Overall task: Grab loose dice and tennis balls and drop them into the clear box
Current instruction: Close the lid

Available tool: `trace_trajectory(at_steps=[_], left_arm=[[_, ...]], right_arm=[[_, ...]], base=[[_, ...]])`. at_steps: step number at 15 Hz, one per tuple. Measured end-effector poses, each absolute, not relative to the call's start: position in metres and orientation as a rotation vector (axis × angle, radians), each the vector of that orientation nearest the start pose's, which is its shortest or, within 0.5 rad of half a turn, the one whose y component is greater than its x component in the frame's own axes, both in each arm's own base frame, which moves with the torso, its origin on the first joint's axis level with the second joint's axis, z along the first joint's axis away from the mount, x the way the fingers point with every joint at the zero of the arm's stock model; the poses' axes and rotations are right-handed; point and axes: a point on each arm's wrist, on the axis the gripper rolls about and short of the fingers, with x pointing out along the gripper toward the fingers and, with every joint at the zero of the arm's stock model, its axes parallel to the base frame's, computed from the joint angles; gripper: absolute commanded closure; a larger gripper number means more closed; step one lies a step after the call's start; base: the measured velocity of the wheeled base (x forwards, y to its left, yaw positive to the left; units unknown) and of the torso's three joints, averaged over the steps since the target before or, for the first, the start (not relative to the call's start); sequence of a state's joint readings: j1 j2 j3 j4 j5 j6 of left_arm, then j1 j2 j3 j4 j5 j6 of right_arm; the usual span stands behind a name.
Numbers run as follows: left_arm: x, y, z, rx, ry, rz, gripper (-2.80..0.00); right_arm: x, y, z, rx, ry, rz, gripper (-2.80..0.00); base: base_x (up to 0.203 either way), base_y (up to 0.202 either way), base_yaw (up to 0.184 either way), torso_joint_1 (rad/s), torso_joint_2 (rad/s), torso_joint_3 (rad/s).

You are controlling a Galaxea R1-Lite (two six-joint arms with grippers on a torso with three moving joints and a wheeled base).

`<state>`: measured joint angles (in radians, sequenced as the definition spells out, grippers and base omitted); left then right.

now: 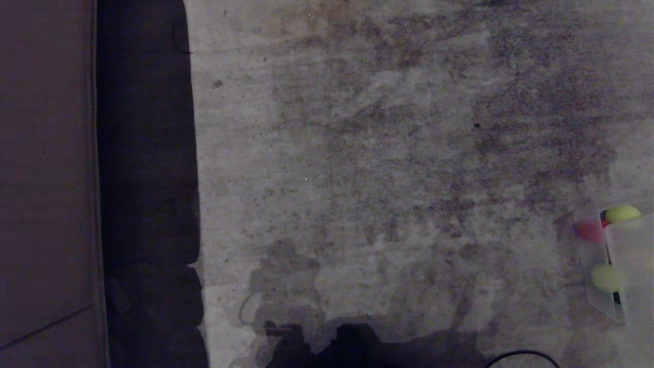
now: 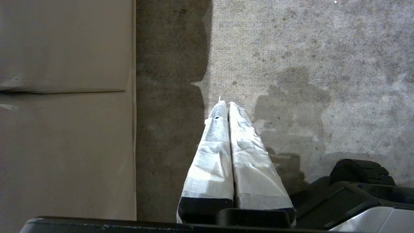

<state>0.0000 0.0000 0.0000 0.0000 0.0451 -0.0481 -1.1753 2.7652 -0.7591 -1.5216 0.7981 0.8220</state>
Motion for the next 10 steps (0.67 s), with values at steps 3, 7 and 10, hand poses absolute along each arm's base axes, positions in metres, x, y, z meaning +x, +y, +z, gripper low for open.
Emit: trace_trajectory(at_steps=[3, 7, 10], left_arm=[[-0.023, 0.001, 0.075, -0.048, -0.001, 0.046, 0.0], [-0.023, 0.001, 0.075, -0.048, -0.001, 0.045, 0.0], [-0.023, 0.001, 0.075, -0.048, -0.001, 0.046, 0.0]], right_arm=[[0.155, -0.323, -0.13, 1.224, 0.114, -0.47, 0.0], [0.159, -0.319, -0.136, 1.236, 0.132, -0.459, 0.0], [0.166, -0.316, -0.137, 1.233, 0.144, -0.441, 0.0]], base=[[0.0, 0.0, 0.0, 0.0, 0.0, 0.0], [0.0, 0.0, 0.0, 0.0, 0.0, 0.0], [0.0, 0.0, 0.0, 0.0, 0.0, 0.0]])
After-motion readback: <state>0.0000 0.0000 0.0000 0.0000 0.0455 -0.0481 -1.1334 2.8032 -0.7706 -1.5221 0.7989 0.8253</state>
